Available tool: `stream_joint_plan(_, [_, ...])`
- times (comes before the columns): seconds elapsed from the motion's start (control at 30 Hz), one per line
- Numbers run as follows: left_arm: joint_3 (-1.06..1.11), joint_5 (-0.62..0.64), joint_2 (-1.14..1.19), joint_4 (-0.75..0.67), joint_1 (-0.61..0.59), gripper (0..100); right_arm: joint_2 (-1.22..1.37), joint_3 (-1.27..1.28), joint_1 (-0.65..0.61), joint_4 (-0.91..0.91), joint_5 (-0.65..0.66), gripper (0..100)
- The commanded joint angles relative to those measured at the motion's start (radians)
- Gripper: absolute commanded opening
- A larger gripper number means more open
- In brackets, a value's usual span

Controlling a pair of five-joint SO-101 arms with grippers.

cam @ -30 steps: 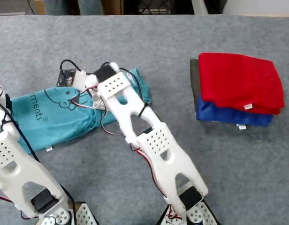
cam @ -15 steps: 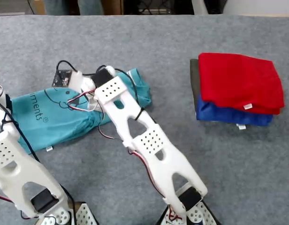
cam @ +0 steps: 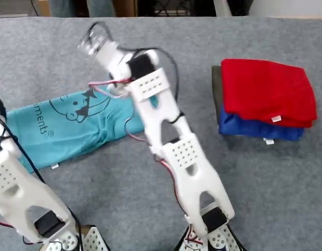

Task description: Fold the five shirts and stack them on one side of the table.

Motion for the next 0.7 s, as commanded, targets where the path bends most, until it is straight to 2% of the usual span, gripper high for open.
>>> stream_joint_plan(0.0, [-0.062, 0.012, -0.141, 0.124, -0.001, 4, -0.188, 0.099, 0.018, 0.009, -0.038, 1.5])
stream_joint_plan(0.1, [-0.028, 0.011, -0.161, 0.221, -0.012, 14, -0.271, 0.240, 0.015, 0.008, -0.038, 1.5])
stream_joint_plan(0.23, [0.051, 0.015, -0.101, 0.213, -0.064, 26, -0.338, 0.372, 0.015, 0.008, -0.038, 1.5])
stream_joint_plan(0.4, [0.053, 0.009, 0.021, 0.104, -0.107, 26, -0.398, 0.455, 0.015, 0.008, -0.034, 1.5])
stream_joint_plan(0.57, [0.053, -0.089, 0.137, 0.094, -0.091, 26, -0.421, 0.469, 0.014, 0.008, -0.040, 1.5])
stream_joint_plan(0.67, [0.013, -0.089, 0.158, 0.101, -0.085, 26, -0.427, 0.469, 0.008, 0.008, -0.040, 1.5])
